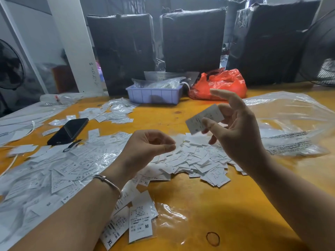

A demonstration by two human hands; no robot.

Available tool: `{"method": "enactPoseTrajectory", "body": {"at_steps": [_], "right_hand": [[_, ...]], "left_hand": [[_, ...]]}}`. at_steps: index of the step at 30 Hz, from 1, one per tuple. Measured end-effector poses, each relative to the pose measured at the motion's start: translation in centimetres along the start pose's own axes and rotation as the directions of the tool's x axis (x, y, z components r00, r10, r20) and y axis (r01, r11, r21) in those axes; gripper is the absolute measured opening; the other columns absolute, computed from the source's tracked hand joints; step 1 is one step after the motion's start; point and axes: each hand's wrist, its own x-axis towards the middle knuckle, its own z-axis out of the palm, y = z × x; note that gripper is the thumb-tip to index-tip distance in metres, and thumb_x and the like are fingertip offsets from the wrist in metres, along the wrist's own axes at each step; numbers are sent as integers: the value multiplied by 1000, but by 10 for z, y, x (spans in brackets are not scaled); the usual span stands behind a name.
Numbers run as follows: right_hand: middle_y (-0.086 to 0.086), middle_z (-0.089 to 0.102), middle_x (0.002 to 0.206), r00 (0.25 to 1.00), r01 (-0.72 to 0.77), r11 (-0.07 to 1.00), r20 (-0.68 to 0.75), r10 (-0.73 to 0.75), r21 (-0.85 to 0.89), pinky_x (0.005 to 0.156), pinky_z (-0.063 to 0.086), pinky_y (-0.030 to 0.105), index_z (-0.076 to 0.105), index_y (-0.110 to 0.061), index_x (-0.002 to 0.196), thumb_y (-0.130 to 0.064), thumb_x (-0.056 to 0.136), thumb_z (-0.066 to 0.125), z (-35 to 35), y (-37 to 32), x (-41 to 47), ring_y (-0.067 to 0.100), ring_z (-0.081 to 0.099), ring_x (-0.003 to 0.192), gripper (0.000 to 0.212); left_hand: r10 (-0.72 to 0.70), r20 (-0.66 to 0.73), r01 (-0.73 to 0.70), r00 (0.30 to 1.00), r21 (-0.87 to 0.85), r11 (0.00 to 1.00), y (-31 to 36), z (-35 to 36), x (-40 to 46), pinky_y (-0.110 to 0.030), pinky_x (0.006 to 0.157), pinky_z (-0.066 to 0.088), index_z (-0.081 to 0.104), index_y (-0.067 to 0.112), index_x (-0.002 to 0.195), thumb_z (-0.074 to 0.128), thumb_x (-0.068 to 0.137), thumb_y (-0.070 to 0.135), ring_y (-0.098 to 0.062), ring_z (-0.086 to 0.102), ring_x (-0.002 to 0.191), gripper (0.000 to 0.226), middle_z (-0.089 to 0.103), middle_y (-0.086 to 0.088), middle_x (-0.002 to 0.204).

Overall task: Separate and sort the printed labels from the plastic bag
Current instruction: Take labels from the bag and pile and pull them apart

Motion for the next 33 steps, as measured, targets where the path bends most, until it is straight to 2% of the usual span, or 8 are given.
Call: {"method": "enactPoseTrajectory", "body": {"at_steps": [5, 12, 16, 21, 25, 28, 30, 33], "right_hand": [[-10, 63, 97, 981, 196, 972, 35, -193, -131, 57, 59, 23, 42, -17, 134, -8, 78, 73, 4, -14, -4, 11, 69, 91, 64], [-2, 65, 101, 960, 277, 930, 32, -278, -242, 65, 57, 15, 43, -16, 133, -10, 76, 74, 3, -11, -3, 11, 64, 94, 65], [2, 69, 95, 963, 269, 932, 70, -260, -244, 59, 58, 21, 44, -17, 134, -8, 76, 73, 2, -10, -3, 15, 68, 86, 65], [-2, 68, 92, 964, 262, 922, 116, -238, -286, 55, 58, 28, 46, -17, 133, -4, 75, 75, 2, -6, -3, 20, 69, 79, 66], [1, 70, 94, 964, 264, 912, 112, -240, -316, 55, 59, 30, 47, -15, 133, -6, 76, 74, 2, -5, -3, 21, 69, 82, 64], [2, 71, 96, 967, 251, 911, 117, -225, -326, 56, 59, 32, 47, -16, 133, -6, 77, 74, 1, -5, -2, 22, 69, 83, 63], [1, 71, 96, 971, 226, 920, 156, -184, -321, 58, 59, 38, 48, -20, 133, -5, 77, 74, 1, -4, -3, 24, 70, 80, 63], [0, 71, 94, 964, 200, 935, 228, -135, -291, 60, 58, 40, 51, -23, 130, -3, 77, 73, 4, -3, -6, 22, 70, 79, 61]], "left_hand": [[30, 1, -30, 1000, 27, 999, 1, 1, 0, -18, 72, 56, 75, 13, 79, 82, 70, 13, -11, 70, 75, 12, 75, -2, 79], [53, 11, -53, 999, 23, 998, 2, 2, -2, -26, 77, 57, 75, 14, 77, 81, 60, 28, -16, 70, 77, 23, 74, -5, 79], [67, 23, -68, 997, 13, 998, 2, 1, -1, -23, 76, 58, 75, 16, 76, 81, 61, 28, -15, 70, 78, 20, 74, -3, 79], [81, 26, -81, 996, 0, 997, 3, 1, -2, -21, 74, 57, 76, 19, 75, 81, 61, 28, -18, 70, 80, 18, 74, -3, 80], [88, 33, -88, 996, -3, 996, 3, 1, -3, -22, 75, 57, 76, 19, 75, 81, 61, 29, -21, 70, 82, 18, 74, -4, 81], [86, 37, -85, 996, -5, 996, 3, 1, -3, -25, 77, 59, 76, 18, 76, 81, 61, 29, -21, 71, 84, 19, 75, -4, 82], [80, 36, -80, 996, -16, 997, 3, 2, -3, -29, 79, 60, 77, 18, 75, 80, 61, 28, -22, 71, 87, 18, 75, -5, 83], [74, 47, -73, 996, -27, 997, 3, 2, -3, -35, 80, 59, 76, 17, 75, 80, 62, 26, -23, 71, 90, 16, 75, -7, 85]]}}
